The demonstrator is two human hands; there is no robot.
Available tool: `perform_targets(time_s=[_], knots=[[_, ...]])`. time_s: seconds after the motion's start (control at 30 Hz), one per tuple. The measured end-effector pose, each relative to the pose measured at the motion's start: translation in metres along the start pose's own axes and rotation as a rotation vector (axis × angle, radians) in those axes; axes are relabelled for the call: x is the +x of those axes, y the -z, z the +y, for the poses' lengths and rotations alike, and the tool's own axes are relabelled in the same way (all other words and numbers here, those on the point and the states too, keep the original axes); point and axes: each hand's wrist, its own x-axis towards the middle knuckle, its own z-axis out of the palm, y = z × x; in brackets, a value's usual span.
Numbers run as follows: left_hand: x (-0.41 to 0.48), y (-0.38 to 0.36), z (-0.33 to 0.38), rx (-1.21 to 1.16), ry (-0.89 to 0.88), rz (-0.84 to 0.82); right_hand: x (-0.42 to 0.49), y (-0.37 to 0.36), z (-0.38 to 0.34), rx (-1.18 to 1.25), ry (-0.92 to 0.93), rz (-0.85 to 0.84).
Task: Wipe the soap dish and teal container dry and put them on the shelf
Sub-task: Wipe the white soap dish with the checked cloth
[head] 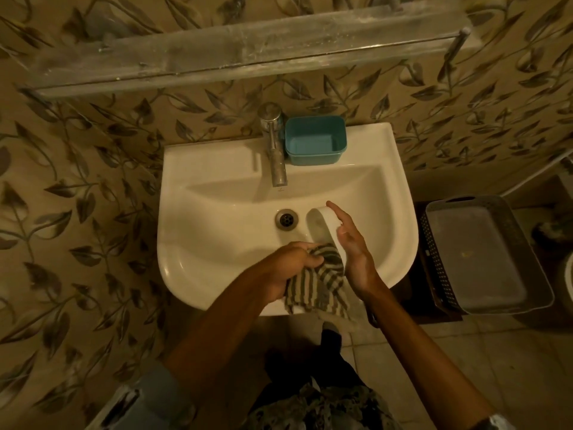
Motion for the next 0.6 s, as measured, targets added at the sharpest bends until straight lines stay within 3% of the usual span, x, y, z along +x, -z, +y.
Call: perform_targets(time_s=[0.17,0.37,0.5,0.6], knots=[[0.001,0.01,0.005,-0.288,0.062,0.007,-0.007,0.0,-0.004,-0.005,0.017,-0.06],[-0.001,0.016,0.011,-0.679,-0.003,0.046,-0.024,0.0,-0.004,-0.047,0.036,-0.098],[-0.006,0.006,0.002,-0.54,-0.025,0.038,-0.026,0.006,-0.008,-0.047,0.012,-0.153],[-0.009,-0.008,-0.006,-0.131,-0.079,0.196,-0.029,0.012,-0.006,-0.119,0.005,-0.256]])
